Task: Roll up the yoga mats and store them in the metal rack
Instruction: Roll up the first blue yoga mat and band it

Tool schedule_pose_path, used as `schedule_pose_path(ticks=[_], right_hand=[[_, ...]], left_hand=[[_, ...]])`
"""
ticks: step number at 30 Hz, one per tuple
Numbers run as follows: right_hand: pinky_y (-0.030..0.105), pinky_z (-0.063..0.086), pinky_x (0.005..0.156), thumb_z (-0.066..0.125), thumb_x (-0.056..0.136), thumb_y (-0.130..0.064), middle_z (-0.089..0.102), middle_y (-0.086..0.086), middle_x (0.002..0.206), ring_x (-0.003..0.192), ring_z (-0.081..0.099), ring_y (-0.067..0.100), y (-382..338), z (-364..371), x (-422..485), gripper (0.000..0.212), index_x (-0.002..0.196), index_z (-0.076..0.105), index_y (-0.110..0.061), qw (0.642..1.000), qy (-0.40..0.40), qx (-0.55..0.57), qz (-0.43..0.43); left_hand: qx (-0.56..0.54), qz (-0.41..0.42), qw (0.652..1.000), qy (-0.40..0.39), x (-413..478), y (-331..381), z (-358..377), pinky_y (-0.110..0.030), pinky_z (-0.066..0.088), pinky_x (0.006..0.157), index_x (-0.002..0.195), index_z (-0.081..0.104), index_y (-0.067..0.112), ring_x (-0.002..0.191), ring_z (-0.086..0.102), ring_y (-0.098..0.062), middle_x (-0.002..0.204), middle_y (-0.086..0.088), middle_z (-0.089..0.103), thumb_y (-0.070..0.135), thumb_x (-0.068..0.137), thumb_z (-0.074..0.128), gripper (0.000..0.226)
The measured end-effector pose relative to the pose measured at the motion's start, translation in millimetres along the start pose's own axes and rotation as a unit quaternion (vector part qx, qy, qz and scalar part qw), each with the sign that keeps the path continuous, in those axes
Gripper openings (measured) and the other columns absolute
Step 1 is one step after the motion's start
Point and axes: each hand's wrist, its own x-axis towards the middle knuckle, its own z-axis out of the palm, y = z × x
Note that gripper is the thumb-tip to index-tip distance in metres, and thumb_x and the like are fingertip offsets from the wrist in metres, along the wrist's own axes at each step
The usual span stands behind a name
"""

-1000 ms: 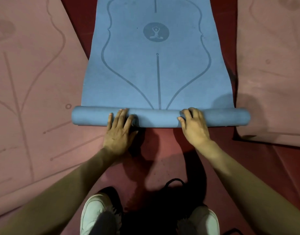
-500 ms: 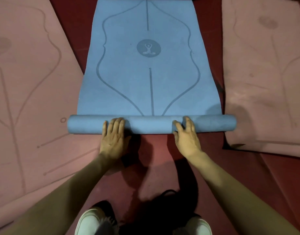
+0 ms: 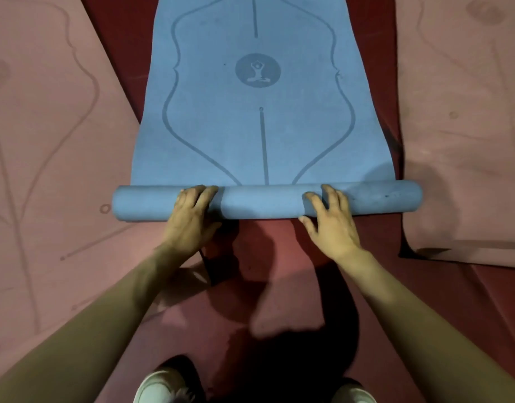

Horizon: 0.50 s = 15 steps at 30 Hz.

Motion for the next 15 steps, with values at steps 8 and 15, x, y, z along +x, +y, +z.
schedule_pose_path(ticks=[8,15], right_hand=[[0.050,0.047,0.090,0.071,0.081,-0.018,0.049,0.026,0.116,0.109,0.049,0.042,6,1,20,0.035,0.115,0.066,-0.014,0.998,0.041,0.054,-0.016],[0.048,0.045,0.091,0.043,0.091,-0.035,0.052,0.020,0.115,0.106,0.035,0.031,1,3,27,0.042,0.127,0.059,-0.018,0.998,0.059,-0.015,-0.014]], left_hand=[[0.032,0.015,0.999,0.037,13,-4,-3,-0.045,0.046,0.086,0.123,0.061,0.006,0.104,0.040,-0.027,0.114,-0.012,0.055,0.030,0.083,0.065,0.047],[0.110,0.019,0.992,0.063,22,3,2,-0.043,0.040,0.086,0.118,0.055,0.013,0.091,0.056,-0.036,0.100,-0.013,0.061,0.027,0.082,0.049,0.039]])
